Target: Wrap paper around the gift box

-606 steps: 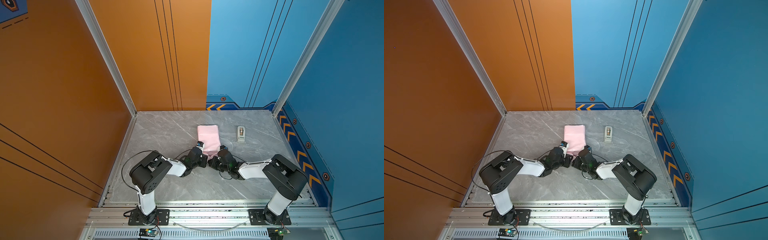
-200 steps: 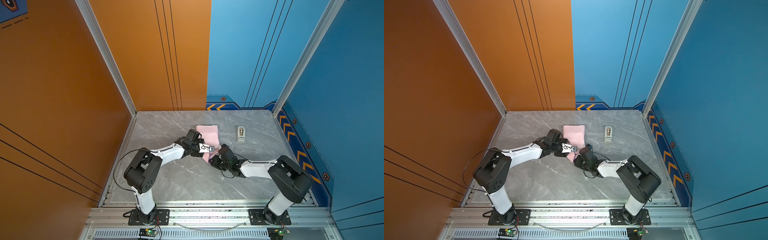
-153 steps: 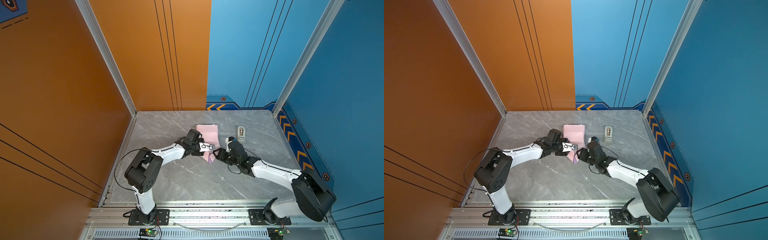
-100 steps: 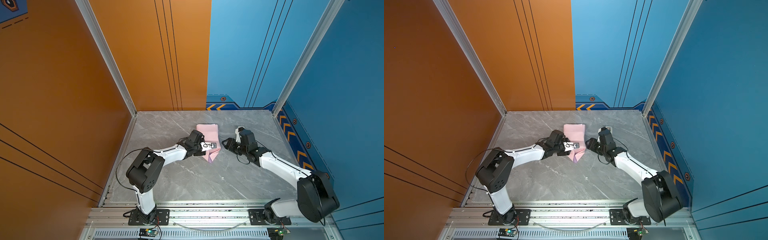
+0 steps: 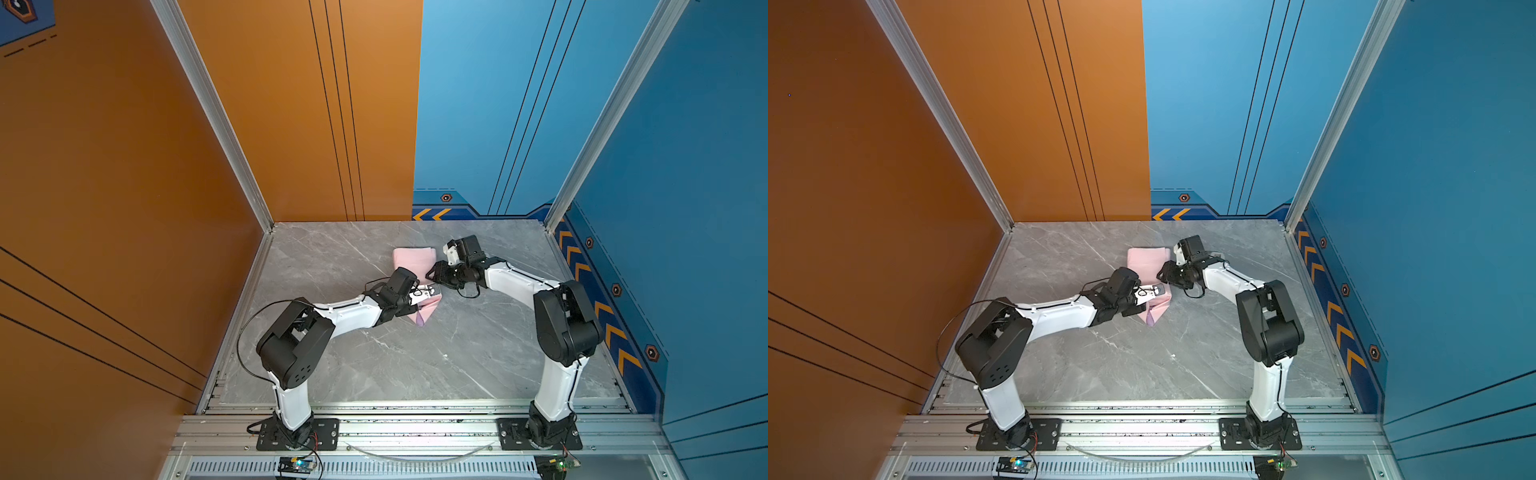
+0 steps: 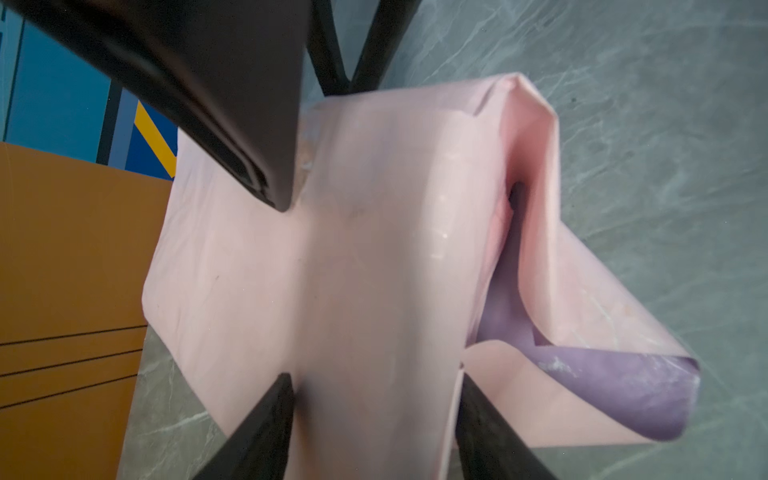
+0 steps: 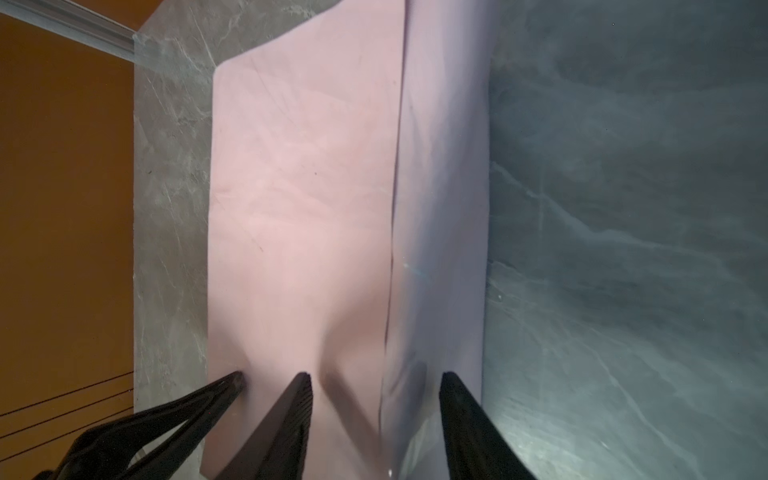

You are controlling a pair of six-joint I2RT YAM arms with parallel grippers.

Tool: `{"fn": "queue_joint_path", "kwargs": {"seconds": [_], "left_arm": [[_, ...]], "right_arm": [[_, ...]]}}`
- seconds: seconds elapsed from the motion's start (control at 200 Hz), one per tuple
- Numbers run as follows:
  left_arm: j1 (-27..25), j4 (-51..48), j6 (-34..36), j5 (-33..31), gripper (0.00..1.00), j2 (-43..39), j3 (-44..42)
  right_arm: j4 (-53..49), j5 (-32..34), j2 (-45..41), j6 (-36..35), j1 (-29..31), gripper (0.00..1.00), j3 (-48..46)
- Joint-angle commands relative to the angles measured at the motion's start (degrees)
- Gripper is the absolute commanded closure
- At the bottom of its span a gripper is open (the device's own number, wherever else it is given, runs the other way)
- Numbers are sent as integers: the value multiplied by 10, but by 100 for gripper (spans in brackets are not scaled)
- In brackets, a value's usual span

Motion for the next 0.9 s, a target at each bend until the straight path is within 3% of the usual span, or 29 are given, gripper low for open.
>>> {"fn": "queue_joint_path", "kwargs": {"seconds": [0.0,0.31,0.646,0.781,0.891], "left_arm": [[-21,-108,-54,-37,39,30,-2],[-61,-186,-144,-118,40,55,34],[-75,-220,-313,-151,40,58,41],[-73,-179,-335,-151,41,49,6],[-66,-158,-345,-146,42,44,-14]], "right_arm": [[-41,-29,16,-36,-4,49,24],[-41,-91,64,-79,-5,54,66],[-22,-162,157,-79,14,55,161],[22,-150,154,-45,6,49,167],[73,-120,99,-12,-20,47,119]]}}
